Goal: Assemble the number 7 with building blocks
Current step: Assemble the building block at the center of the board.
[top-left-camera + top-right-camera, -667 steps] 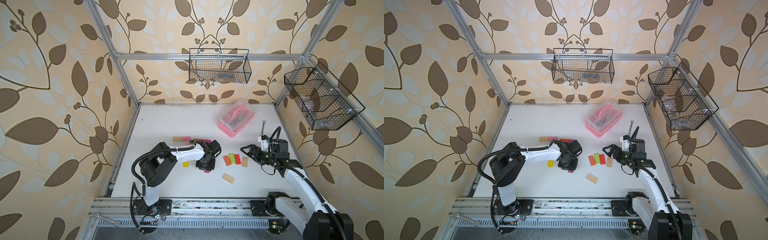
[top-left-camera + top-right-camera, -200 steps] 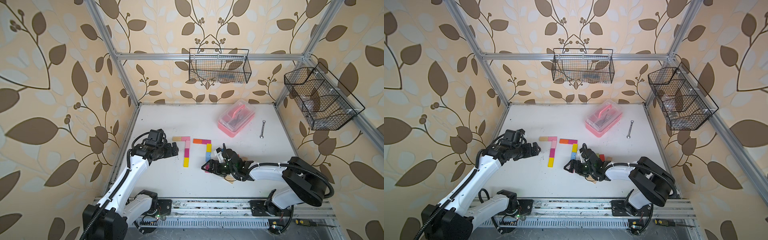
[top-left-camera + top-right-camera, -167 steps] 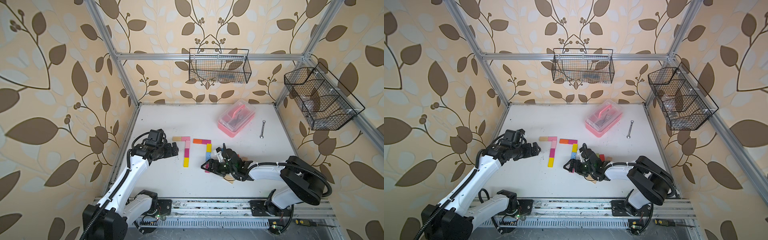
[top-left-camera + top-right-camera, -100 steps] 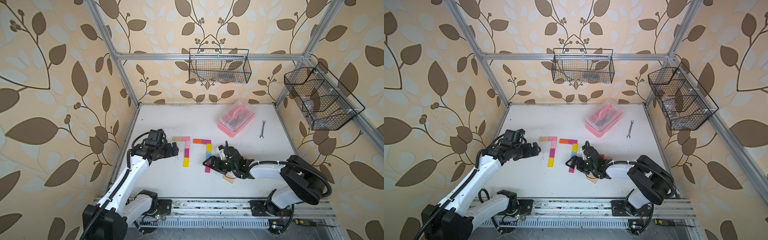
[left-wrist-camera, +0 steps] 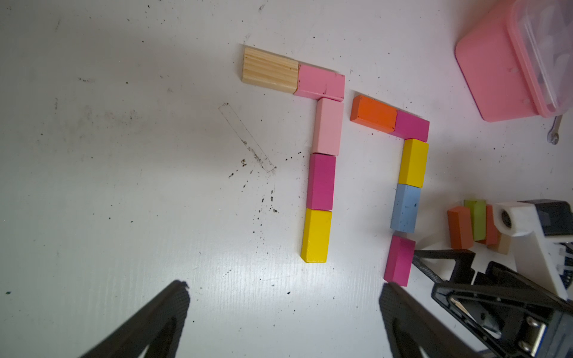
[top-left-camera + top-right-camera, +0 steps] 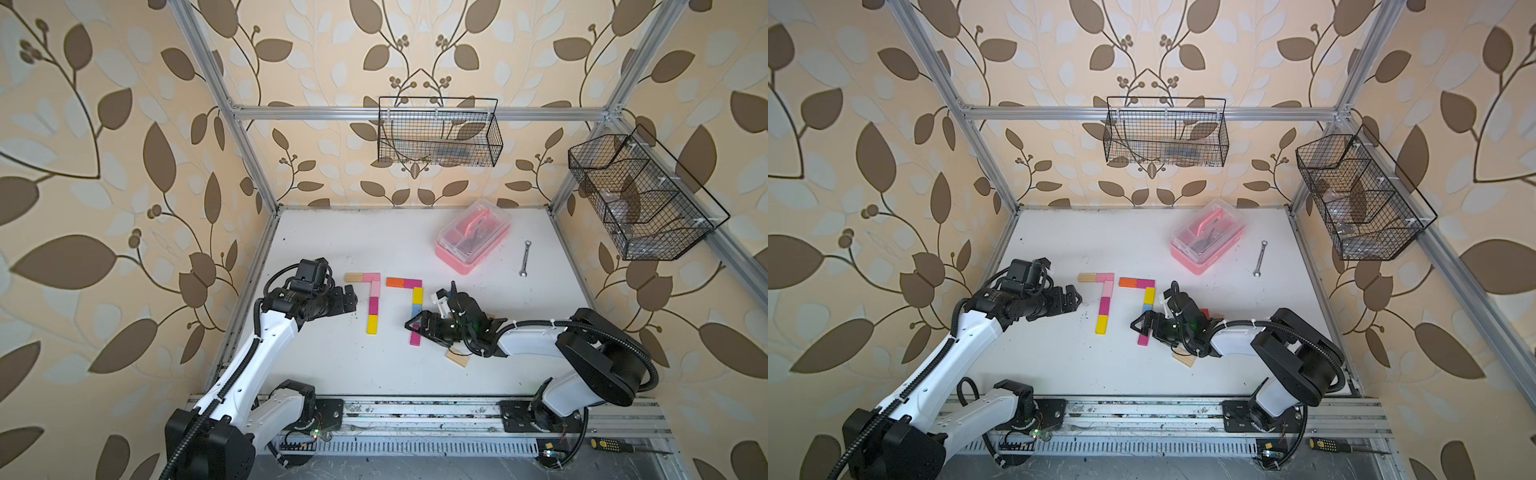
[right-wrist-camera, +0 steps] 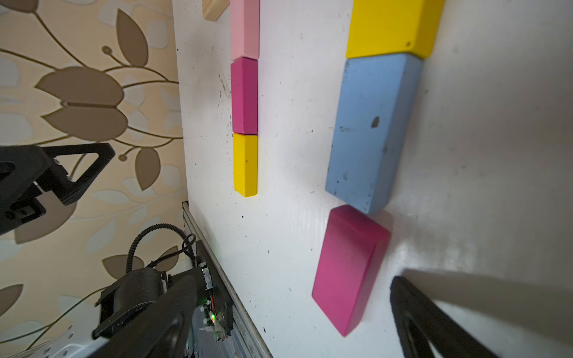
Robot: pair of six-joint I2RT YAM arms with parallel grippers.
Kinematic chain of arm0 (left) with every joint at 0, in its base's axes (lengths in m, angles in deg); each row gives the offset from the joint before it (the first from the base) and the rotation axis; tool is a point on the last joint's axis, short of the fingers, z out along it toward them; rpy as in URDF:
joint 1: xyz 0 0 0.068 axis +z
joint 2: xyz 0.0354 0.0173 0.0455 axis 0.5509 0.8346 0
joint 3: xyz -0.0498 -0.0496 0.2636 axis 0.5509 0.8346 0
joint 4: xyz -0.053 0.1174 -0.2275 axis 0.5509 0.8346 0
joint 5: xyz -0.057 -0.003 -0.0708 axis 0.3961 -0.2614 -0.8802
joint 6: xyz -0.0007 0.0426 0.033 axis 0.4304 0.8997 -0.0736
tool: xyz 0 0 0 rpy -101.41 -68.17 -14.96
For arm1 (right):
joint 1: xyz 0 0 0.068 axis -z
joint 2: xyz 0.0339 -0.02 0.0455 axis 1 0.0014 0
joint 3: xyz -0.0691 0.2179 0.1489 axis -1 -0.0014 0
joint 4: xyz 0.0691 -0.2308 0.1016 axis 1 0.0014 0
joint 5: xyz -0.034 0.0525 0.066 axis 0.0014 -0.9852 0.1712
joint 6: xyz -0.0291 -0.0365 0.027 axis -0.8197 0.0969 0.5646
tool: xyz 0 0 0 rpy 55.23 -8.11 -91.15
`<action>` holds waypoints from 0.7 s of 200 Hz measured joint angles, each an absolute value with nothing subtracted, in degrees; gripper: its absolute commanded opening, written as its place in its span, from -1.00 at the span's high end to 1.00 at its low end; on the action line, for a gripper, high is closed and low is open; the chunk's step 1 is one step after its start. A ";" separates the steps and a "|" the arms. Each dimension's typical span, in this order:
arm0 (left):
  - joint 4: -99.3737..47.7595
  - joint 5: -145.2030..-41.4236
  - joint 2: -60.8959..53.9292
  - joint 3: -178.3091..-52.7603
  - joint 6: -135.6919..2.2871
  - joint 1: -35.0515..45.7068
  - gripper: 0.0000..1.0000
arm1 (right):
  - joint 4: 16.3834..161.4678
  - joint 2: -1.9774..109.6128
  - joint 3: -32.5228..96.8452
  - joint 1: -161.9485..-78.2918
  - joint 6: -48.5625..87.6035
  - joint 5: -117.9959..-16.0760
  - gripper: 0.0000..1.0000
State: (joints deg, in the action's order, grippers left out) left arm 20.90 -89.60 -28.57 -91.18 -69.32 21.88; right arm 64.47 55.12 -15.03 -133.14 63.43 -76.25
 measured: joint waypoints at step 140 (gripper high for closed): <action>20.77 -89.62 -28.57 -91.18 -69.16 21.88 -0.98 | 60.75 57.27 -15.01 -132.48 63.48 -77.60 -0.97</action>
State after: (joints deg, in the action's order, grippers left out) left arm 20.77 -89.62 -28.57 -91.18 -69.16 21.88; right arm 60.75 57.27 -15.01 -132.48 63.48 -77.60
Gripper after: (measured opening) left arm 0.988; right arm 0.986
